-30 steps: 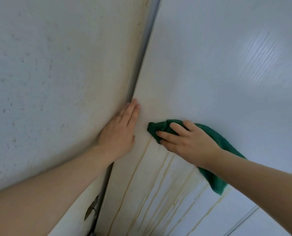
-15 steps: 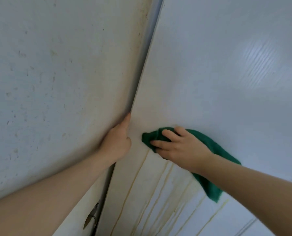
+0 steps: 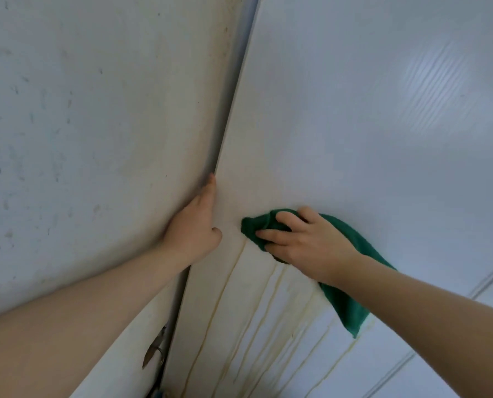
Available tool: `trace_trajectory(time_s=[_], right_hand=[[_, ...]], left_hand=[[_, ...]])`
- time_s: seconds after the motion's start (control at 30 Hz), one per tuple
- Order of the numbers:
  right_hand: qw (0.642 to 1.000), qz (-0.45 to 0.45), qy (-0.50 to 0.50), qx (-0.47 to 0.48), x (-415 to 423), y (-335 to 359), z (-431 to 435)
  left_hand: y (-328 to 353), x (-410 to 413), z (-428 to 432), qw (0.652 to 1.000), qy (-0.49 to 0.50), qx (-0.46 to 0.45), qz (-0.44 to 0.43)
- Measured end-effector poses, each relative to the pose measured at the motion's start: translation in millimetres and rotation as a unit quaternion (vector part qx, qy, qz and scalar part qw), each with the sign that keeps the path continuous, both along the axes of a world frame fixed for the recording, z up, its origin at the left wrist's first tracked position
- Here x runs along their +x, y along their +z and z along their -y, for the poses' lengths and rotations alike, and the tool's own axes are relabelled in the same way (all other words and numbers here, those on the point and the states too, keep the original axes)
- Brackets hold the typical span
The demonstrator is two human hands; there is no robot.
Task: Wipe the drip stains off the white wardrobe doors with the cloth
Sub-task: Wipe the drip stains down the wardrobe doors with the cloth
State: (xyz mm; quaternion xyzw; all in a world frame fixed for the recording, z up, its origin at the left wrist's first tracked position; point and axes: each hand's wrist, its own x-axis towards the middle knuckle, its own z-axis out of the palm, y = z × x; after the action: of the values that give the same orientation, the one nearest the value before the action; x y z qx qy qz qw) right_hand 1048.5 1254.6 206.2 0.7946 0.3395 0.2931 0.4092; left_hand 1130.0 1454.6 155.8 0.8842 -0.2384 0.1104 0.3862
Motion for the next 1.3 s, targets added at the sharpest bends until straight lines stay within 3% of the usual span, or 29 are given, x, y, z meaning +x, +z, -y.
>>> trace_trajectory(time_s=[0.07, 0.17, 0.27, 0.43, 0.5, 0.57, 0.67, 0.77, 0.87, 0.93, 1.0, 1.1, 1.17, 1.3], right_hand=[[1.0, 0.004, 0.026, 0.001, -3.9, 23.9, 7.6], [0.989, 0.109, 0.019, 0.1, 8.3, 64.5, -4.5], [0.969, 0.169, 0.012, 0.182, 17.6, 46.2, -21.3], [0.999, 0.022, -0.011, 0.028, -30.2, -35.5, 27.1], [0.997, 0.037, -0.005, 0.062, -43.9, -23.8, 42.0], [0.978, 0.131, -0.018, 0.161, -44.6, 6.1, 42.3], [0.927, 0.249, -0.045, 0.276, -35.8, 30.7, 39.9], [0.942, 0.231, -0.035, 0.242, -41.0, -9.0, 43.0], [0.979, 0.127, -0.047, 0.151, -64.8, -65.7, 62.8], [0.986, 0.097, -0.055, 0.127, -80.1, -71.2, 74.8], [0.978, 0.129, -0.056, 0.156, -86.6, -52.4, 80.3], [0.933, 0.257, -0.072, 0.241, -80.9, -22.3, 84.6], [0.927, 0.287, -0.075, 0.229, -79.5, -27.7, 83.9], [0.989, 0.111, -0.064, 0.068, -100.6, -89.1, 106.8]], left_hand=[[0.4, -1.9, -0.1, 1.0, 0.001, 0.007, 0.001], [2.2, -4.2, 1.9, 1.0, 0.009, 0.018, 0.003], [4.4, -5.9, 4.7, 1.0, 0.015, 0.019, -0.01], [8.7, -4.5, 8.9, 0.999, 0.024, 0.036, -0.002], [8.8, -8.1, 12.4, 0.997, 0.047, 0.052, 0.022], [1.0, -12.3, 13.4, 0.989, 0.057, 0.083, 0.106], [-17.9, -17.0, 18.4, 0.938, 0.009, 0.168, 0.304], [-33.2, -23.0, 26.6, 0.883, -0.046, 0.232, 0.405], [-41.5, -25.8, 33.8, 0.856, -0.064, 0.257, 0.444], [-42.3, -25.8, 34.5, 0.843, -0.068, 0.274, 0.457], [-39.8, -26.3, 35.0, 0.841, -0.067, 0.278, 0.459], [-37.2, -34.0, 46.4, 0.841, -0.069, 0.26, 0.47], [-39.8, -41.8, 61.2, 0.836, -0.072, 0.245, 0.485], [-48.1, -51.2, 79.6, 0.835, -0.063, 0.239, 0.491]])
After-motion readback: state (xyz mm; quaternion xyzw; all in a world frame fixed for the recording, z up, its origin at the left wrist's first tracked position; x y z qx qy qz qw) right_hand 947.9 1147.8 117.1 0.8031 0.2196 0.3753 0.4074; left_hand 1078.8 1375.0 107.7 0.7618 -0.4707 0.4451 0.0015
